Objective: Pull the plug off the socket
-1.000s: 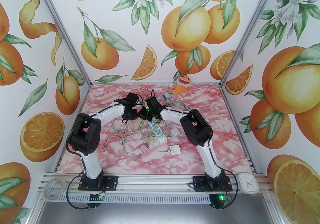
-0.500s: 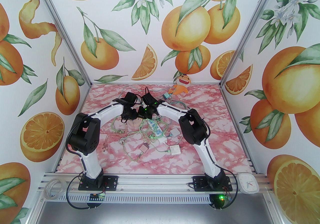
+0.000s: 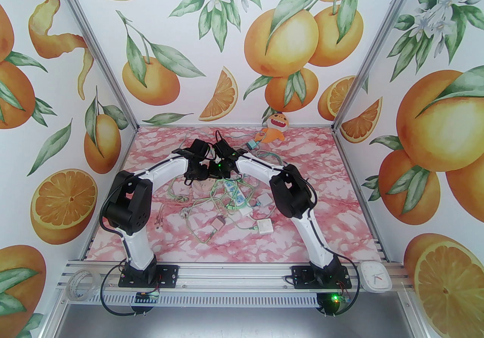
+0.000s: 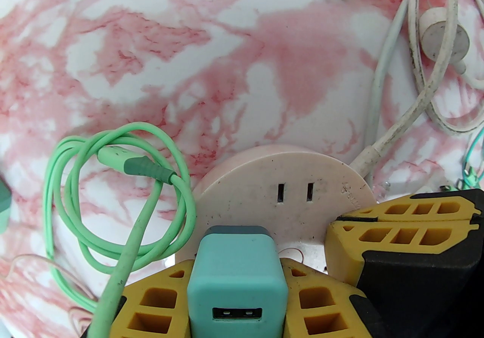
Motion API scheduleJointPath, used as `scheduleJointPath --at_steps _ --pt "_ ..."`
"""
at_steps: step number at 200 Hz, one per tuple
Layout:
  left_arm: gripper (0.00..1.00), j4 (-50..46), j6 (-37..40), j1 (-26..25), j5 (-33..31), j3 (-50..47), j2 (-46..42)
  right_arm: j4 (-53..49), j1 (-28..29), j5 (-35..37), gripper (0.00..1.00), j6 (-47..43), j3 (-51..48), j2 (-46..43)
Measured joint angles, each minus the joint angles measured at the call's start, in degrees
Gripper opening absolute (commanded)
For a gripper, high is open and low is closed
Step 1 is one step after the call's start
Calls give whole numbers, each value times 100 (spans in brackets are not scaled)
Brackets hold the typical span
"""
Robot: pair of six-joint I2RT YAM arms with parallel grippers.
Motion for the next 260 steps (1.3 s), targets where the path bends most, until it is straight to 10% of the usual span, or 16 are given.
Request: scheduleJointPath --at_steps 65,170,260 --pt "6 -7 -111 269 540 -11 2 -9 92 247 0 52 26 0" --pt "5 -262 0 -212 -446 227 74 -133 -28 39 0 -120 26 -7" --pt "5 -273 -39 411 793 181 94 -116 98 328 0 20 87 4"
